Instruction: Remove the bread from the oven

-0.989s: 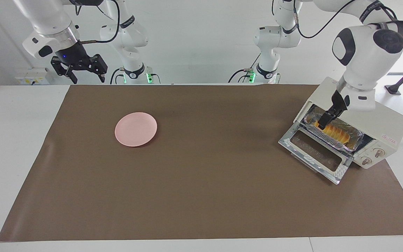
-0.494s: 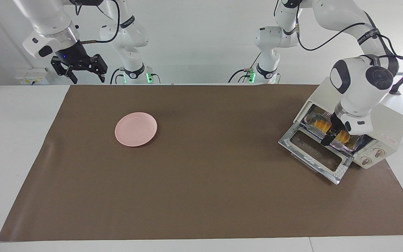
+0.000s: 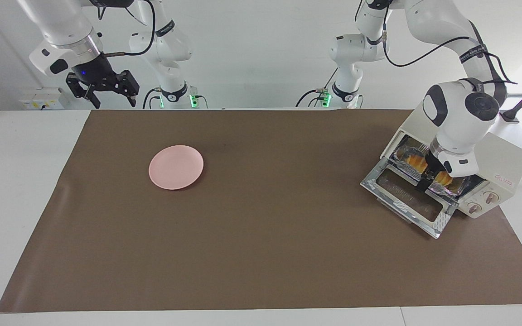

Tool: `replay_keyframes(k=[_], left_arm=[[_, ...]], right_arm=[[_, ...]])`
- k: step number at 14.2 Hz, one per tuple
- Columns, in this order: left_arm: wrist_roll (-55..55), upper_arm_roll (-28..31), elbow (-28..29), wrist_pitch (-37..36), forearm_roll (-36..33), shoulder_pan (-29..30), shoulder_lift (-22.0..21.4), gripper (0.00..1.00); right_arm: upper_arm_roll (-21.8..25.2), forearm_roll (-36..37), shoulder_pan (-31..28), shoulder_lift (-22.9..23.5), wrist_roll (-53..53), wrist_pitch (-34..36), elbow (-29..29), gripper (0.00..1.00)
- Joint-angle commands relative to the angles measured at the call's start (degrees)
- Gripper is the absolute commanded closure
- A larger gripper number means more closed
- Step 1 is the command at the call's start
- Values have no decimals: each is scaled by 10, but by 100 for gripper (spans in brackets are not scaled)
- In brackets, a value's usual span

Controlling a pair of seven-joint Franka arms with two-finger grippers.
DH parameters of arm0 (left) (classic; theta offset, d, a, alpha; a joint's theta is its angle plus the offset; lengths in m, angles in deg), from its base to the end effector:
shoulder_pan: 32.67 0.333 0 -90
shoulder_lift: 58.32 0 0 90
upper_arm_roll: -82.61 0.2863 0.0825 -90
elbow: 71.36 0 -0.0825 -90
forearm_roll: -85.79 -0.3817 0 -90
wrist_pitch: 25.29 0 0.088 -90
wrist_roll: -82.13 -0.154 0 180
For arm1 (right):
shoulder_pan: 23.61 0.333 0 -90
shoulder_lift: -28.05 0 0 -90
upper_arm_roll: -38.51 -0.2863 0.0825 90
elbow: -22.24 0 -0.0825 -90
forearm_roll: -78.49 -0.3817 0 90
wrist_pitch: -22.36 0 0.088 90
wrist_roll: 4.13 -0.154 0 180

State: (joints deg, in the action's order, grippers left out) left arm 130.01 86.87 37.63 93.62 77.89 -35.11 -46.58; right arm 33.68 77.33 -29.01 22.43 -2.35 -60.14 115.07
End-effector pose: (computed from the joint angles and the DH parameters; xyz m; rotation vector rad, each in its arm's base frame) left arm 0.5921 0.0308 0.3169 -2.7693 -1.1667 -0.0356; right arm 0.5065 0.0000 0.5661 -3.1251 -0.0347 0.1287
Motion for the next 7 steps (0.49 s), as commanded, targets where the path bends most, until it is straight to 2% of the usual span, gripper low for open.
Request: replay_keyframes(k=[1,2,3,4,5,6,7], left_arm=[[28,0,33,33,-18,2,-8,9],[35,0,39,41,-18,2,-8,26],[35,0,43,46,-18,4,-8,48],[32,0,46,46,-18,5,-10,66],[29,0,51,46,-18,5,-12,77],[27,-1,53,46,-18,5,-13,96],[24,-1,52,47,-18,2,-13,100]], right_arm=[[-3,-8,-8,-9,16,8,5,0],[-3,-8,-8,-9,16,8,5,0],[-3,-8,-8,-9,16,7,5,0],[-3,-8,-7,-9,16,8,5,0],[-3,-8,-7,-9,16,8,5,0],[-3,-8,-8,-9,16,8,5,0],[-3,-8,-8,-9,16,8,5,0]])
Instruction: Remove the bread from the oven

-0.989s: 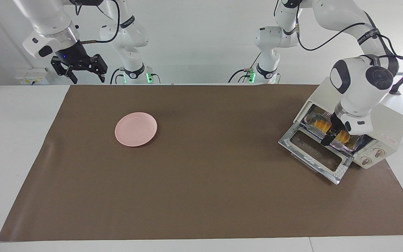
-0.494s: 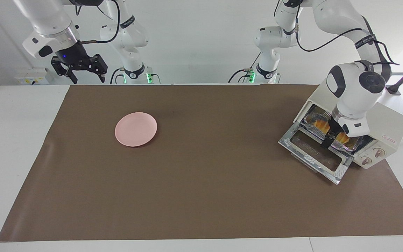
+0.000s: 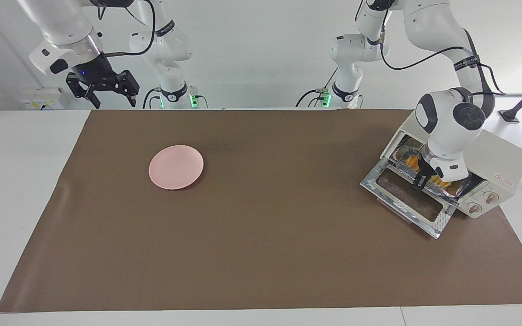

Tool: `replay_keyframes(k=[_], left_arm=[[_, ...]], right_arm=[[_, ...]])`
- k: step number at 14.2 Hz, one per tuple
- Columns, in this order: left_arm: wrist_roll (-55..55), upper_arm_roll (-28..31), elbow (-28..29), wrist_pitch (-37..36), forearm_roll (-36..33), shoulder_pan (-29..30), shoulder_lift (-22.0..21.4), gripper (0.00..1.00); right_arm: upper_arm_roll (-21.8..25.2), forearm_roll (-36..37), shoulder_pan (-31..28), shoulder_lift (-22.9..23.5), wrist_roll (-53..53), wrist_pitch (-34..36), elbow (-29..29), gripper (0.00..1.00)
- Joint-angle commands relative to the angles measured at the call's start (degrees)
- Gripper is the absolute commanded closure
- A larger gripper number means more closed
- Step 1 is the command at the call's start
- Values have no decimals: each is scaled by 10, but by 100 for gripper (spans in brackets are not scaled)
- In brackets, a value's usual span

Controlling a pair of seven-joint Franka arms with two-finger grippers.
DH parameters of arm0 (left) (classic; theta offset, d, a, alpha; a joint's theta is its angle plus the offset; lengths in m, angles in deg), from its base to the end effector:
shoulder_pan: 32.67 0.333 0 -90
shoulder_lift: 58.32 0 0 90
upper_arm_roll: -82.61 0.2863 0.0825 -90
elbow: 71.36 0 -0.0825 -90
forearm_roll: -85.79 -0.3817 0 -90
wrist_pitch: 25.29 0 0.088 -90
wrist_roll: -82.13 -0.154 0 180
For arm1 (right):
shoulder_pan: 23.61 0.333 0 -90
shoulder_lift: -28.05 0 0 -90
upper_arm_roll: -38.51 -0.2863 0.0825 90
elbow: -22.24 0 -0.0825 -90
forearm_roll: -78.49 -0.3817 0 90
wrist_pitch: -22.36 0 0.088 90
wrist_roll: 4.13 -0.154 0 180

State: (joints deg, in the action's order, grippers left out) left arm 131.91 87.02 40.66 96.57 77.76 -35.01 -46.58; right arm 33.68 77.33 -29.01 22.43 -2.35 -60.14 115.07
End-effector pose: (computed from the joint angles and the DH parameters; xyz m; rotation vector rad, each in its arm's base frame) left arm 0.5848 0.0325 0.2974 -2.7523 -1.2086 -0.0358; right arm 0.5065 0.0000 0.5661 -3.1251 -0.0347 0.1287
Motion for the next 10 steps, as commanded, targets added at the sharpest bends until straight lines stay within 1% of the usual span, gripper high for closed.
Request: replay_keyframes(k=[1,3,6,8,10], left_arm=[[2,-3,19,17,-16,-2,-12,100],[0,-8,-9,6,-16,-18,-4,100],[-9,-9,-72,3,-9,-120,25,100],[-38,-10,-110,3,-6,-189,40,100],[-44,-12,-102,2,8,-253,36,100]], right_arm=[[-3,-8,-8,-9,16,8,5,0],[-3,-8,-8,-9,16,8,5,0],[-3,-8,-8,-9,16,8,5,0],[-3,-8,-7,-9,16,8,5,0],[-3,-8,-8,-9,16,8,5,0]])
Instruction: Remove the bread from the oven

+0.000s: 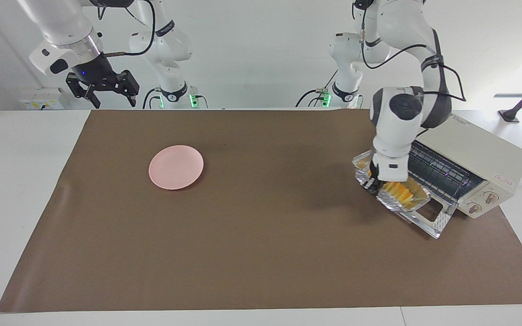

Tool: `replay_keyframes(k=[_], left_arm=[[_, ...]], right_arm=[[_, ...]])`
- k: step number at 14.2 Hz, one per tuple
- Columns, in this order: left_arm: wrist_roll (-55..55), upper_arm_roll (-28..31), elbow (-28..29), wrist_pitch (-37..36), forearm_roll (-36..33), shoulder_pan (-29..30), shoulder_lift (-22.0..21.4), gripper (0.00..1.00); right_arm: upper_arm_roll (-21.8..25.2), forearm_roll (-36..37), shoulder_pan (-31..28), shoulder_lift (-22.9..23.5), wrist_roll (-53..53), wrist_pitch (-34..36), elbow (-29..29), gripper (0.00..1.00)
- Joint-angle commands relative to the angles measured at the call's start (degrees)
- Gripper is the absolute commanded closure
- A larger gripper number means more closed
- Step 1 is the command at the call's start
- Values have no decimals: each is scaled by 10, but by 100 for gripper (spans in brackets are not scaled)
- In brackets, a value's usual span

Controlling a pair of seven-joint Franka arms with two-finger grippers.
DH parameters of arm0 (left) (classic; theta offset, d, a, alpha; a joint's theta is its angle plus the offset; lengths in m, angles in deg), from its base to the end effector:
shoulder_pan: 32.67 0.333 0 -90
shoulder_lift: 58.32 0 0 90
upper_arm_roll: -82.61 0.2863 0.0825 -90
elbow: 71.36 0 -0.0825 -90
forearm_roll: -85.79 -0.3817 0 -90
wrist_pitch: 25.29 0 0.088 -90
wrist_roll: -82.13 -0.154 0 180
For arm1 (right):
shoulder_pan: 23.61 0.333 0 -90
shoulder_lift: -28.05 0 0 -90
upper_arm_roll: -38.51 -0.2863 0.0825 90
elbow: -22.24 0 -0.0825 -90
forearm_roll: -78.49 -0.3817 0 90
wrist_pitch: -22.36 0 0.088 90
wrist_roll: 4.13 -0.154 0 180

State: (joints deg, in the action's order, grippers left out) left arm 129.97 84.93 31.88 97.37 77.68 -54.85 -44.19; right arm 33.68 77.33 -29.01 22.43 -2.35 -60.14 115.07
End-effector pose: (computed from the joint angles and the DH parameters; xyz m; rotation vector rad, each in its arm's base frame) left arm 0.5952 -0.2036 0.3440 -3.0081 -0.6344 -0.2314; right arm 0.5065 0.0000 0.5661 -3.1251 -0.0347 0.1287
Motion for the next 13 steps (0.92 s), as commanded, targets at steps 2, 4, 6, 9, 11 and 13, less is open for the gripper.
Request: replay_keyframes(k=[2,4,6,9,11,13], left_arm=[[-37,-12,-8,-6,23,-103,10,100],[-39,-37,-8,-3,56,-129,19,100],[-39,-38,-18,3,58,-162,55,100],[-41,-39,-24,28,62,-190,92,100],[-42,-39,-23,41,63,-190,99,100],[-39,-38,-29,42,79,-189,99,32]], right_arm=[[-3,-8,-7,-9,16,8,5,0],[-4,-8,-7,-9,16,8,5,0],[-4,-8,-7,-9,17,8,5,0],[-4,-8,-7,-9,17,8,5,0],[-4,-8,-7,-10,17,8,5,0],[-4,-8,-7,-11,19,7,5,0]])
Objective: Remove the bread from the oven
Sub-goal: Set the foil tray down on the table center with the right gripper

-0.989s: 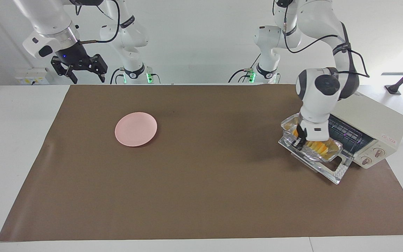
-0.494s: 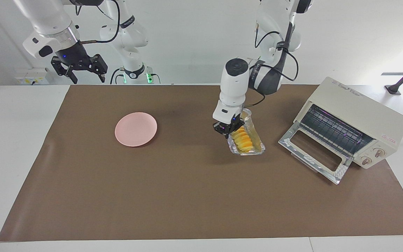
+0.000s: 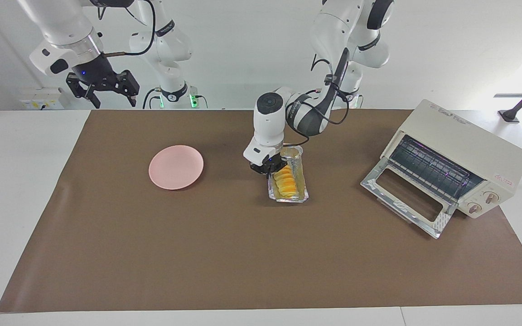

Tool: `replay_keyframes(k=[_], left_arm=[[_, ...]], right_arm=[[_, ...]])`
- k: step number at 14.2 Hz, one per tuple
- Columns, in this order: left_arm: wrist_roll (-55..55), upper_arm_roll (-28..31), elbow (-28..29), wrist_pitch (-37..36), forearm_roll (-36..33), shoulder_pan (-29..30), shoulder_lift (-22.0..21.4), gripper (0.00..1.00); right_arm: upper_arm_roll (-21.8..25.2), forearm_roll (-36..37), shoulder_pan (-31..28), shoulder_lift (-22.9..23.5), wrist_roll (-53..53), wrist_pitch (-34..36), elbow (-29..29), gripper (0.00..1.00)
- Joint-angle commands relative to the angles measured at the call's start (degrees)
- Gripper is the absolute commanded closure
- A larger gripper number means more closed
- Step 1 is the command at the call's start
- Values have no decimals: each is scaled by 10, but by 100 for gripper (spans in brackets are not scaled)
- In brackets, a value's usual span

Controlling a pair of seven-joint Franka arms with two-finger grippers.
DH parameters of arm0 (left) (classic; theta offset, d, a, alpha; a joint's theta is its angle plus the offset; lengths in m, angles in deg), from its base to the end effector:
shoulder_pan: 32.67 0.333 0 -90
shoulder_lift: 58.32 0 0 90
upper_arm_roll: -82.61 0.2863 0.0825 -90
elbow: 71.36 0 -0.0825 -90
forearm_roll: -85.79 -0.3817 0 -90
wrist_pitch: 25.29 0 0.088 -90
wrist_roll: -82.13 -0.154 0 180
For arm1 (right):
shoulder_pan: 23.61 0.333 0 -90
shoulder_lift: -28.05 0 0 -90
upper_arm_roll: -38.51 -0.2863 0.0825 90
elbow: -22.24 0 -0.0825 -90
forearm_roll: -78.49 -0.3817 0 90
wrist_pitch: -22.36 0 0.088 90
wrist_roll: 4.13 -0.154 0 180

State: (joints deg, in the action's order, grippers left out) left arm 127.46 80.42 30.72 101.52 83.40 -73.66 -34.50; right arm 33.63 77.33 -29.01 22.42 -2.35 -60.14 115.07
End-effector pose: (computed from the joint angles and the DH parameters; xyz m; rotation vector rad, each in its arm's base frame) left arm 0.4687 -0.4346 0.2522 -3.1396 -0.0254 -0.0383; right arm 0.5064 0.0005 0.5662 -3.1253 -0.0360 0.1284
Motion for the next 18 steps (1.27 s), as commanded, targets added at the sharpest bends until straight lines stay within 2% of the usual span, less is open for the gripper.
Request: replay_keyframes(k=[1,3,5,8,11,13,14,16,18], left_arm=[[-10,8,-20,-2,24,-1,1,2],[-11,10,-29,-7,25,8,-5,0],[-16,13,-25,-35,25,49,-45,0],[-30,13,-26,-113,25,122,-116,0],[-94,12,-31,-209,25,197,-165,0],[-173,12,-30,-305,26,259,-198,0],[-196,12,-31,-348,26,271,-216,0],[-204,14,-22,-401,27,277,-255,0],[-206,14,-21,-427,26,292,-265,0]], right_arm=[[-3,-8,-7,-10,19,7,5,0],[-4,-8,-7,-10,19,8,5,0],[-5,-10,-7,-10,19,8,5,0],[-13,-10,5,-10,17,-1,4,0],[-14,-10,38,-8,9,-30,6,0],[-14,-10,76,5,-29,-58,11,0],[-14,-10,99,11,-59,-73,16,0],[-14,-8,146,33,-113,-99,18,0],[-14,-2,183,62,-141,-121,15,0]])
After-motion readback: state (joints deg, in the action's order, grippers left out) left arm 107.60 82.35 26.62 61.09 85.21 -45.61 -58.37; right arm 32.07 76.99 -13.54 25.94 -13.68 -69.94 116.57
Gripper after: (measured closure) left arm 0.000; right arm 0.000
